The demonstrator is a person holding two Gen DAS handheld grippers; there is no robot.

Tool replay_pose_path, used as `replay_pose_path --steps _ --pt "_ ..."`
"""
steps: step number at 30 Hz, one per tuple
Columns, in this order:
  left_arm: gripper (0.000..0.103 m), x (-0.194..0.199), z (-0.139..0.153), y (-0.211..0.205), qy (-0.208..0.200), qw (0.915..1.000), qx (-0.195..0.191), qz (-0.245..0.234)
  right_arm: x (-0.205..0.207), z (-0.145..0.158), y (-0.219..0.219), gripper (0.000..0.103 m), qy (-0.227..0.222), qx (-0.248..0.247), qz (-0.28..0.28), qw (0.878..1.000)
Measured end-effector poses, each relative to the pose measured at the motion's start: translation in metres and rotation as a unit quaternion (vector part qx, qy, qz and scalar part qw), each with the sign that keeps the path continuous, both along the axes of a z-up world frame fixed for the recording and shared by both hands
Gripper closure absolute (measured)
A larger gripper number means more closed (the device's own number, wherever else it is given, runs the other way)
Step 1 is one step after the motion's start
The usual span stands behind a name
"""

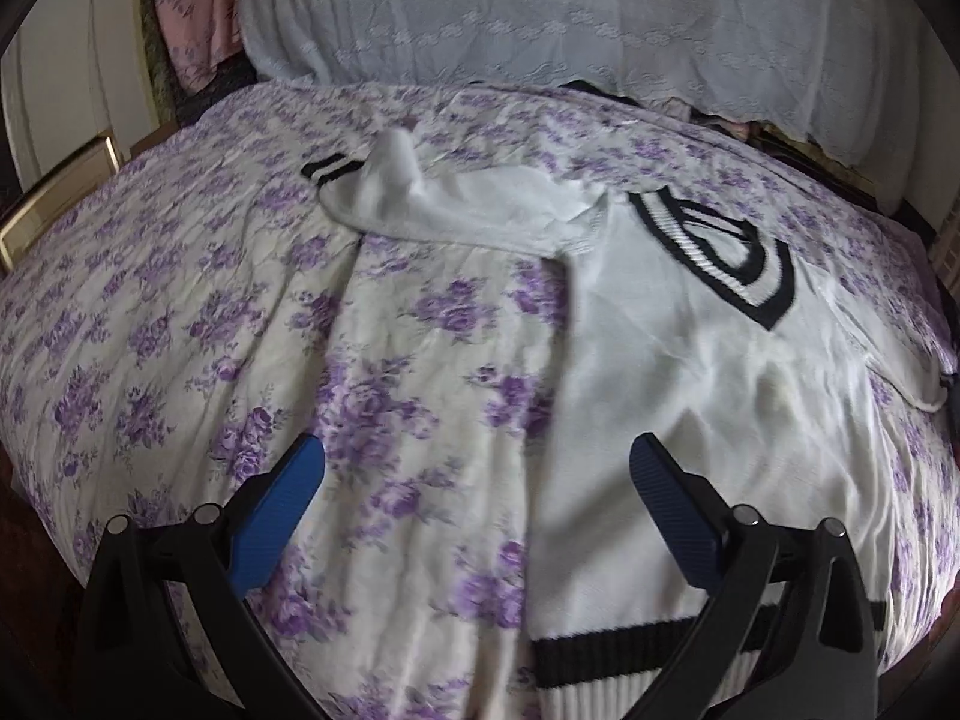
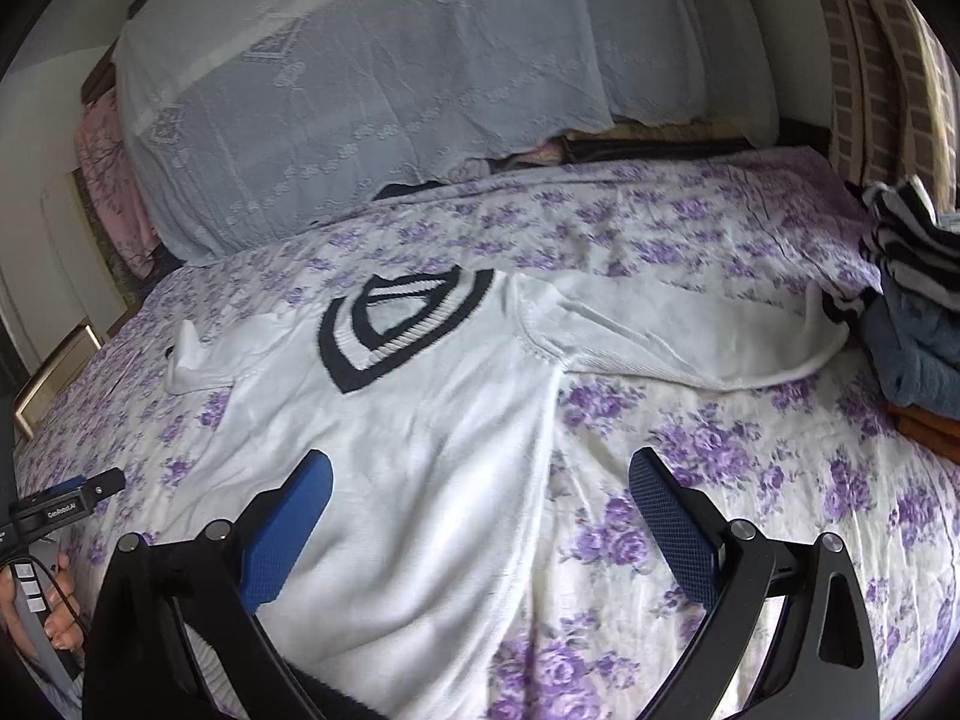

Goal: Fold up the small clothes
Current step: 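Grasp the striped sleeve cuff with the left tool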

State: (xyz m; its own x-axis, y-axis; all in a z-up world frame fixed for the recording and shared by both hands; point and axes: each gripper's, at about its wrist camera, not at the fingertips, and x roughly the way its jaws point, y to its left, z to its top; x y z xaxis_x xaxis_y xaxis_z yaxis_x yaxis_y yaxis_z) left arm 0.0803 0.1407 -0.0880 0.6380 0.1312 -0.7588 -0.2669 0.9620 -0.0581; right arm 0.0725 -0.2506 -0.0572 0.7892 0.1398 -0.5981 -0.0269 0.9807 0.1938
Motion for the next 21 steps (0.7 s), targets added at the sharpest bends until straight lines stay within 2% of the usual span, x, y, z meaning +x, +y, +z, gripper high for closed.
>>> replay_pose_path --steps 3,8,10,11,14,17,21 --pt "0.004 0.033 -0.009 0.051 0.014 0.9986 -0.023 0.045 0.017 -0.016 -0.035 0.003 0.018 0.022 -0.038 0.999" --pt "0.004 0.100 -0.005 0.121 -0.003 0.9951 -0.057 0.081 0.036 -0.034 -0.080 0.003 0.027 0.066 -0.092 0.993" --pt "0.004 0.125 -0.006 0.144 -0.009 0.9912 -0.073 0.110 0.043 -0.041 -0.090 0.003 0.030 0.073 -0.109 0.991" --pt "0.004 0.137 -0.008 0.155 -0.014 0.9882 -0.091 0.122 0.045 -0.045 -0.093 0.003 0.031 0.074 -0.116 0.990" --pt "0.004 0.172 -0.021 0.179 -0.005 0.9803 -0.162 0.113 0.054 -0.053 -0.093 0.003 0.034 0.070 -0.124 0.989" --pt "0.004 0.199 -0.040 0.205 0.011 0.9664 -0.217 0.137 0.064 -0.057 -0.089 0.003 0.037 0.065 -0.123 0.990" --pt "0.004 0.210 -0.053 0.233 -0.027 0.9479 -0.274 0.161 0.069 -0.062 -0.085 0.003 0.037 0.052 -0.122 0.991"
